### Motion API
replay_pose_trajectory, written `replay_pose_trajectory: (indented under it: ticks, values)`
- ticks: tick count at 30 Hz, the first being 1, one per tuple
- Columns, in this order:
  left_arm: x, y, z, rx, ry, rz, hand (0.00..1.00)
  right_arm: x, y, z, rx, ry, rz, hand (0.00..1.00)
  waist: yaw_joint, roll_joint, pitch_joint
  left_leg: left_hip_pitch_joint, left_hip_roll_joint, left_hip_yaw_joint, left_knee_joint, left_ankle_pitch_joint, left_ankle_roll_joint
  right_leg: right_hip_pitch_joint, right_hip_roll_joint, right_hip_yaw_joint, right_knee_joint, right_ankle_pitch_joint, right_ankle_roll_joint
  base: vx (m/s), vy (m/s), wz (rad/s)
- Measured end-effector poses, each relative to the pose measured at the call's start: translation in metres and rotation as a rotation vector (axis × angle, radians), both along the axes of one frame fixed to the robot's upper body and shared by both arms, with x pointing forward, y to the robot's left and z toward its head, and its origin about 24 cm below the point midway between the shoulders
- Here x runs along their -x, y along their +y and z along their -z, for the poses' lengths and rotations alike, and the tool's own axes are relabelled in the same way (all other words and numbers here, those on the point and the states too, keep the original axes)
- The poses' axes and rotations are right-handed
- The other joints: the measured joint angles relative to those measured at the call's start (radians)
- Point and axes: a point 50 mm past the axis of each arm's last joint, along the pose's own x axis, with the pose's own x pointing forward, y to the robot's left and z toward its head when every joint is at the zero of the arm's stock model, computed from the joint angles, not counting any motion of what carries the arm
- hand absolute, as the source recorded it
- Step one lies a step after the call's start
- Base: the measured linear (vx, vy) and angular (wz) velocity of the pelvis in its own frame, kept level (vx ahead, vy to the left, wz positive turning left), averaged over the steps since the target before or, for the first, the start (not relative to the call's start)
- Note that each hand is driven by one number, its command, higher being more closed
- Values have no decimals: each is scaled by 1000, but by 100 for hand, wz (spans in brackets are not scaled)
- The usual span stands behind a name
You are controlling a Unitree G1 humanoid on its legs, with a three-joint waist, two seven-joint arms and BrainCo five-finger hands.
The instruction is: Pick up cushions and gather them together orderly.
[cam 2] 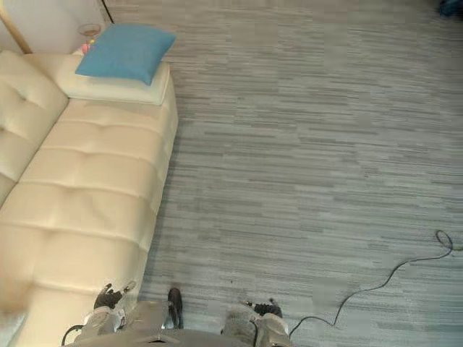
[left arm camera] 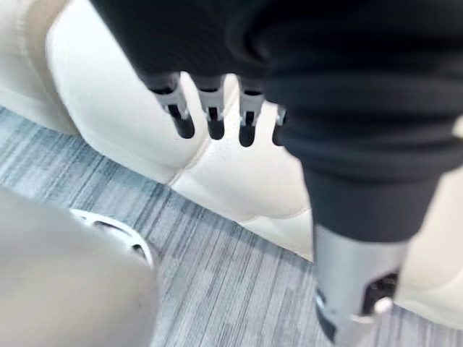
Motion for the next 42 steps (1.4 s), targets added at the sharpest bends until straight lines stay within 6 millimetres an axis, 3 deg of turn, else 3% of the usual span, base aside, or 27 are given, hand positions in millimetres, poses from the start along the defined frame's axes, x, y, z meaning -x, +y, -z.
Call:
replay_pose_trajectory:
  ticks: [1, 2, 3, 5, 8, 10, 12, 13, 14, 15, 16, 19, 20, 21, 23, 25, 27, 29, 30, 31, 33, 34, 36, 38, 39, 41, 42]
  values:
    - [2, 2, 1, -9, 12, 10, 0, 0, 0, 0, 2, -4, -1, 0, -10, -3, 2, 40, -13, -1, 0, -17, 6, -35, -9, 5, 148, 39, 47, 412, 156, 4]
    - [4, 2, 1, -18, 21, 17, 0, -2, 0, -1, 6, -11, -6, 0, -21, 1, 5, 103, -25, -4, -2, -46, 21, -66, -19, -27, 307, 65, 19, 448, 123, 12]
    - [6, 2, 1, -24, 32, 16, 0, -3, -1, -2, 8, -16, -6, 0, -25, 8, 7, 183, -34, -7, -30, -74, 23, -94, -46, -108, 370, 35, -69, 551, 107, 11]
    - [3, 0, 1, -21, 28, 24, 0, -6, -1, -3, 10, -31, -6, 0, -31, 6, 8, 248, -35, -15, -71, -81, 22, -128, -63, -198, 344, -1, -112, 511, 42, 19]
    - [1, -8, 2, 0, 29, 31, 0, -13, -6, -7, 25, -52, -2, 0, -61, 28, 22, 358, -3, -49, -155, -81, 22, -170, -45, -339, 102, -47, -174, 564, -50, 37]
    - [-7, -14, 1, 10, 15, 49, 0, -16, -9, -9, 36, -65, 0, 0, -84, 39, 34, 414, 32, -96, -190, -81, 22, -201, 0, -314, -227, 62, -183, 524, -146, 51]
    - [-10, -14, 0, 8, 9, 59, 0, -12, -10, -7, 27, -52, 24, 0, -94, 26, 39, 449, 37, -134, -207, -81, 22, -195, 13, -257, -451, 189, -158, 573, -252, 60]
    - [-6, -11, 1, 0, 25, 55, 0, -6, -9, -4, 16, -35, 48, 0, -100, 5, 52, 493, 28, -181, -205, -88, 11, -186, -3, -206, -495, 307, -155, 601, -302, 59]
    - [-5, -12, 2, 6, 29, 54, 0, -7, -8, -4, 13, -37, 48, 0, -100, 0, 49, 509, 39, -194, -200, -91, 7, -185, -1, -205, -464, 347, -165, 581, -322, 49]
    - [-6, -18, 3, 24, 29, 46, 0, -9, -14, -6, 30, -51, 48, 0, -103, 31, 54, 515, 67, -214, -162, -93, 1, -195, 11, -228, -377, 318, -189, 584, -324, 30]
    - [-5, -26, 4, 47, 29, 39, 0, -12, -19, -9, 48, -66, 50, 0, -99, 75, 49, 478, 117, -237, -52, -76, -28, -192, 32, -263, -307, 234, -210, 569, -318, 32]
    - [-6, -29, 3, 59, 20, 21, 0, -13, -20, -11, 54, -73, 49, 0, -109, 100, 52, 308, 167, -307, 321, 50, -134, -133, 60, -303, -282, 156, -238, 542, -292, 29]
    - [-7, -26, 2, 56, 10, 5, 0, -14, -20, -11, 57, -74, 37, 0, -99, 101, 60, 194, 200, -310, 571, 110, -182, -75, 89, -306, -301, 123, -256, 546, -244, -6]
    - [-10, -24, 0, 49, -3, 3, 0, -14, -19, -11, 55, -71, 33, 0, -86, 108, 65, 134, 223, -277, 698, 81, -171, -13, 110, -302, -329, 111, -267, 531, -202, -25]
    - [-13, -19, -2, 32, -19, 9, 0, -15, -13, -9, 43, -59, 12, 0, -65, 87, 79, 42, 227, -195, 758, 3, -145, 110, 127, -286, -410, 89, -288, 477, -116, -33]
    - [-15, -17, -4, 23, -33, 12, 0, -16, -10, -8, 35, -50, -4, 0, -48, 84, 79, -51, 208, -108, 642, -54, -98, 202, 127, -254, -492, 85, -283, 493, -39, -38]
    - [-9, -16, -3, 19, -27, 6, 0, -17, -5, -8, 19, -49, 2, 0, -37, 84, 80, -84, 163, -62, 350, -68, -87, 269, 110, -227, -545, 82, -249, 414, 50, -41]
    - [-9, -17, -3, 23, -26, 0, 0, -14, -3, -6, 15, -40, 3, 0, -24, 86, 78, -94, 113, -64, 64, -7, -90, 328, 94, -211, -573, 47, -223, 435, 124, -25]
    - [-9, -17, -3, 25, -26, -2, 0, -12, -3, -6, 15, -36, 2, 0, -18, 85, 74, -97, 101, -69, -11, 77, -80, 351, 91, -200, -577, 26, -203, 500, 215, -28]
    - [-8, -18, -2, 27, -23, -1, 0, -10, -2, -4, 11, -27, 2, 0, -14, 76, 60, -84, 82, -77, -17, 157, -40, 374, 79, -188, -585, 3, -185, 644, 284, -26]
    - [-6, -7, -3, 0, -15, -1, 0, -3, 7, 1, -19, 1, 3, 0, -19, 25, 30, -85, 38, -60, 22, 108, 8, 386, 31, -165, -569, -13, -177, 588, 222, -17]
    - [-6, -6, -3, 0, -14, -3, 0, -2, 8, 1, -22, 3, 3, 0, -16, 19, 27, -83, 34, -57, 40, 92, 10, 380, 25, -157, -544, -12, -175, 562, 205, -23]
    - [-6, -6, -2, -2, -9, 0, 0, -2, 10, 1, -26, 5, 2, 0, -7, 14, 23, -38, 30, -31, 61, 20, 22, 290, 8, -115, -289, -15, -129, 453, 192, -26]
    - [-6, -5, -2, -15, 5, 39, 0, -8, 11, -1, -22, -22, -10, 0, -18, 4, 31, 69, 11, -23, 51, -13, 32, 115, -32, -86, 177, 60, 22, 453, 136, 1]
    - [-5, -5, -1, -16, 10, 42, 0, -9, 11, -2, -20, -26, -9, 0, -22, 4, 32, 95, 8, -25, 48, -15, 33, 101, -41, -99, 231, 60, 17, 516, 108, 19]
    - [-2, -6, 0, -22, 25, 43, 0, -10, 10, -4, -15, -38, -10, 0, -26, 16, 36, 236, 9, -34, -32, -20, 32, 37, -91, -222, 312, 27, -67, 376, 35, 15]
    - [-2, -6, 0, -24, 29, 42, 0, -11, 10, -4, -16, -40, -11, 0, -27, 16, 37, 265, 10, -35, -60, -22, 30, 25, -99, -250, 288, 16, -84, 388, -12, 16]
